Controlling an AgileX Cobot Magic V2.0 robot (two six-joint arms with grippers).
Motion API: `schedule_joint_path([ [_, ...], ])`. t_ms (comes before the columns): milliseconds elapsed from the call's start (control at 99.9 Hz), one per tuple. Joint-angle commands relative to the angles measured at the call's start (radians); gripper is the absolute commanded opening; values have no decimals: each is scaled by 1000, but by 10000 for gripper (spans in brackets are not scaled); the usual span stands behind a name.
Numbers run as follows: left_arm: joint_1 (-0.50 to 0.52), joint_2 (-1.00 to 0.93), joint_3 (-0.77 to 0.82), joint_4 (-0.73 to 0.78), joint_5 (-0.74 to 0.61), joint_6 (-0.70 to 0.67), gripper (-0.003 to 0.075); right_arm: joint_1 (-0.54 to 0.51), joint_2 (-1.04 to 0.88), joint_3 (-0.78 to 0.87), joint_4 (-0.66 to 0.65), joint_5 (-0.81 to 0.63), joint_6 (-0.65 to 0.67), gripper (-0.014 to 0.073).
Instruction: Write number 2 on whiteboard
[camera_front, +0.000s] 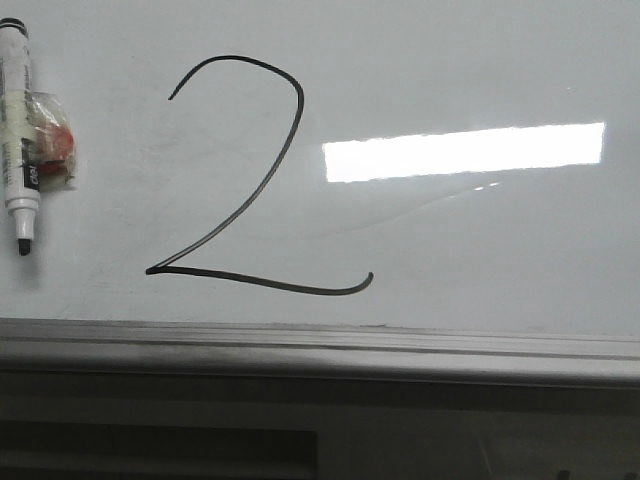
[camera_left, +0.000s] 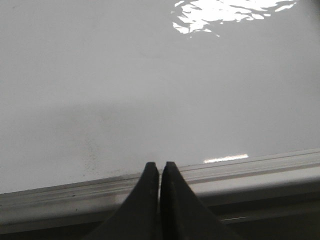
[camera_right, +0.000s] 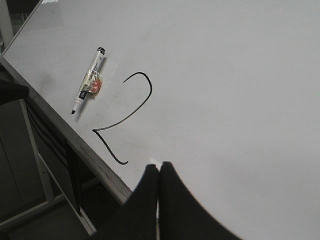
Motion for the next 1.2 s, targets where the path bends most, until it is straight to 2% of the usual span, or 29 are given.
schedule_joint_path([
  [0, 2, -27, 30, 11, -30, -12, -19, -63, 46, -19, 39, -118, -64, -71],
  [80, 2, -27, 30, 11, -30, -12, -19, -166, 81, -3, 78, -188, -78, -71],
  [170, 2, -27, 30, 11, -30, -12, -19, -297, 122, 39, 127, -328, -105, -71],
  [320, 2, -27, 30, 11, -30, -12, -19, -575, 169, 136, 267, -575, -166, -71],
  [460, 2, -27, 30, 11, -30, -12, -19, -847, 179, 223, 357, -622, -171, -71],
  [620, 2, -27, 30, 11, -30, -12, -19, -1049, 175, 309, 396, -622, -194, -71],
  [740, 2, -27, 30, 11, -30, -12, -19, -1117, 164, 396, 396, -629, -194, -71],
  [861, 2, -27, 30, 11, -30, -12, -19, -1123, 88, 492, 400, -629, -194, -71],
  [911, 2, -27, 30, 11, -30, -12, -19, -1123, 46, 487, 400, -518, -194, -71],
  [1001, 2, -27, 30, 11, -30, -12, -19, -1125, -35, 490, 398, -406, -194, -71],
  [1191, 2, -25, 28, 11, -30, -12, -19, -1125, -29, 490, 395, -393, -194, -71],
])
